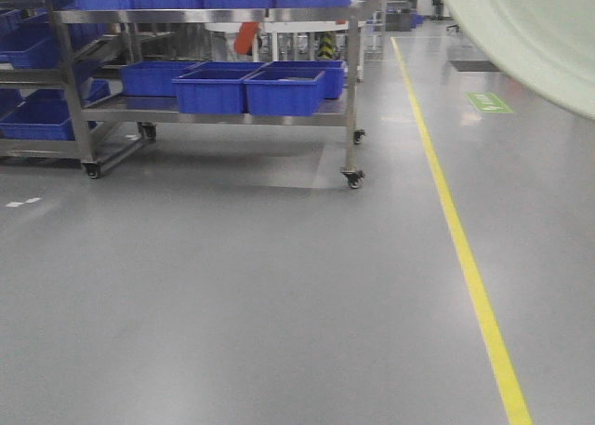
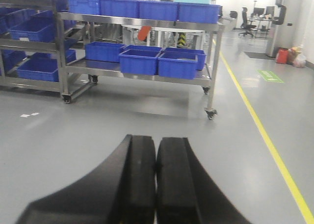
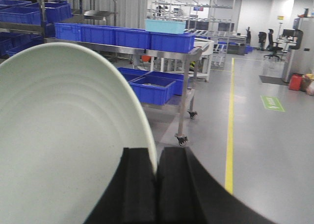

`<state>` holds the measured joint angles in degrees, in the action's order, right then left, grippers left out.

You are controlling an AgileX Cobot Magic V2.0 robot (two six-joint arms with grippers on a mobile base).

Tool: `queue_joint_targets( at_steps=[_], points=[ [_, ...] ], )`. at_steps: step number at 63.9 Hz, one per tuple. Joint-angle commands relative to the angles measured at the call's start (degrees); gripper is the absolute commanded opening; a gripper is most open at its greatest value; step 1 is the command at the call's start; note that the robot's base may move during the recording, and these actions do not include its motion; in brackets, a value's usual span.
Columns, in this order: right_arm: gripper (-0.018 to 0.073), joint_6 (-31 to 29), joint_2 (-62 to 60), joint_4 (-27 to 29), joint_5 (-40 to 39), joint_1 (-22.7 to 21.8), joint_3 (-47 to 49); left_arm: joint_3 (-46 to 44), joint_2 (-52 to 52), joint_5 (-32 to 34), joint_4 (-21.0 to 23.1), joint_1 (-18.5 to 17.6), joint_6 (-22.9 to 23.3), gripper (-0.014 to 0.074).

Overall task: Place green plate on second shelf with right arm
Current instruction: 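Drive the base to the blue-bin shelving, holding the plate in the right gripper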

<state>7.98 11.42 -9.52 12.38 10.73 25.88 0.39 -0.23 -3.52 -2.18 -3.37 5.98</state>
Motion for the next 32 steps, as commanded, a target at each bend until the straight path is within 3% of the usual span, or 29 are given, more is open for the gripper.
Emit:
queue_joint_targets(
  at_steps=[1,32],
  points=[
    [0.0027,0.36,0.68,-0.26,-6.38,-0.35,1.86,2.34,-0.99,4.62,0.16,-0.25,0.25,0.0131],
    [0.0027,0.36,0.68,-0.26,-6.34,-0.35,1.86,2.34,-0.99,4.62,0.16,-0.25,0.25,0.0131]
  ],
)
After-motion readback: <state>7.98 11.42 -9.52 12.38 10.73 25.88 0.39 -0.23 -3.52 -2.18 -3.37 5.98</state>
